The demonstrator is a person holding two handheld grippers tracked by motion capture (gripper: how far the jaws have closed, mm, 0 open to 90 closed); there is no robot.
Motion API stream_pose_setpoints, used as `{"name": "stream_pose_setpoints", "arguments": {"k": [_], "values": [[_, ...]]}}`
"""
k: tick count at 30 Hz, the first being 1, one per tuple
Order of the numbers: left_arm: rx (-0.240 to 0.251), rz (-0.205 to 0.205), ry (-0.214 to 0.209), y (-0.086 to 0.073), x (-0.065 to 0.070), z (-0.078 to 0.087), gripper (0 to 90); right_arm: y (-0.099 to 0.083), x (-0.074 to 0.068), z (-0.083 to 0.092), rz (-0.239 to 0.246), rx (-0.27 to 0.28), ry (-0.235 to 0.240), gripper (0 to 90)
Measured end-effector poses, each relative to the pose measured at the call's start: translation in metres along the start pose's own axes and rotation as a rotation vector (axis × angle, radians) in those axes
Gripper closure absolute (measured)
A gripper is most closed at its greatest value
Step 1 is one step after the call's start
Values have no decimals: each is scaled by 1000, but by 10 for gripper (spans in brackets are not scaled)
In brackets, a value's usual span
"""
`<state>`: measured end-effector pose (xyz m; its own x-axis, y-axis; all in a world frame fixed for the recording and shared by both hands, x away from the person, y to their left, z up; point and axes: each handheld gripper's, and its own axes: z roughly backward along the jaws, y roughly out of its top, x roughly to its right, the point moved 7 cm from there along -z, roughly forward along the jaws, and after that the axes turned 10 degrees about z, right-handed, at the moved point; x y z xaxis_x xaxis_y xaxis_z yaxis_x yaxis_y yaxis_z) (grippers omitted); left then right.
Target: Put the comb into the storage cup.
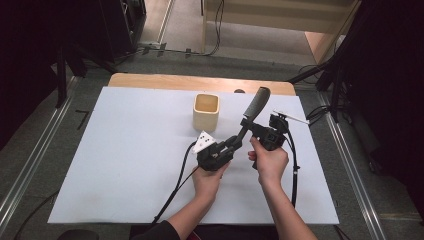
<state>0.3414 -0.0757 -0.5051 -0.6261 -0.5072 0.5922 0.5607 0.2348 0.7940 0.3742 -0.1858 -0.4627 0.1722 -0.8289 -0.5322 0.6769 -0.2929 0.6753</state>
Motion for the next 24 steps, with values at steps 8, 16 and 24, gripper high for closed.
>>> {"name": "stream_pose_setpoints", "arguments": {"k": [8, 16, 24], "values": [[1, 0, -8, 0, 0, 0, 730, 0, 0, 1, -4, 1, 6, 682], [-7, 5, -8, -1, 0, -1, 729, 0, 1, 1, -8, -2, 10, 684], [-19, -8, -17, -2, 1, -1, 715, 0, -1, 1, -24, -9, 26, 693]]}}
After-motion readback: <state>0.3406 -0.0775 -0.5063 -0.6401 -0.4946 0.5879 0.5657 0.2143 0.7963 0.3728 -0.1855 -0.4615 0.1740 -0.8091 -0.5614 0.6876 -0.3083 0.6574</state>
